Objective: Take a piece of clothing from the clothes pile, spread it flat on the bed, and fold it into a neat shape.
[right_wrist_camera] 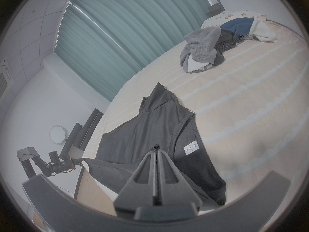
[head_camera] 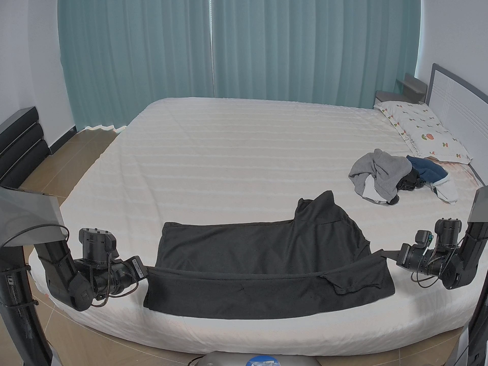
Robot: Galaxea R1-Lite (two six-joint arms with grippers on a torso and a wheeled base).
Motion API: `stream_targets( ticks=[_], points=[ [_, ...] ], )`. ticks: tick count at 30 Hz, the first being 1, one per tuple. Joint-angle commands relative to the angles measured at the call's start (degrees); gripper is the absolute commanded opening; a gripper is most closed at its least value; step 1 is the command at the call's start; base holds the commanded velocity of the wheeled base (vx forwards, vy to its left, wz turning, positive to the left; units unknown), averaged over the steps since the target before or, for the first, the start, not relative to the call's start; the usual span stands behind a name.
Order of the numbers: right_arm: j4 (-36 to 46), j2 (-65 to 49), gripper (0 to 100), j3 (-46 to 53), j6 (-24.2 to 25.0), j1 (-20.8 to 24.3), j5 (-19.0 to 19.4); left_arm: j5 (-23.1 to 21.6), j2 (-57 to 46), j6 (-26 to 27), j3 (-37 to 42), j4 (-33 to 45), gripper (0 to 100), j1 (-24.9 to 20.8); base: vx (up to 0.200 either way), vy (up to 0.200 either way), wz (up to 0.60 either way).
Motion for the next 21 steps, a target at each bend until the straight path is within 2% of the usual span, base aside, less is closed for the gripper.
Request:
stream_targets(
  ticks=[1,21],
  points=[
    [-0.2,3.4,0,-1.9,0.1,1.2,-0.1,0.0,3.4,-0.1,-1.4,0.0,0,-0.1,0.0,0.0,0.0],
    [-1.3,10.2,0,-6.7,0.1,1.9,-3.0,0.1,9.2,-0.3,-6.2,0.0,0,-0.1,0.0,0.0,0.0]
  ],
)
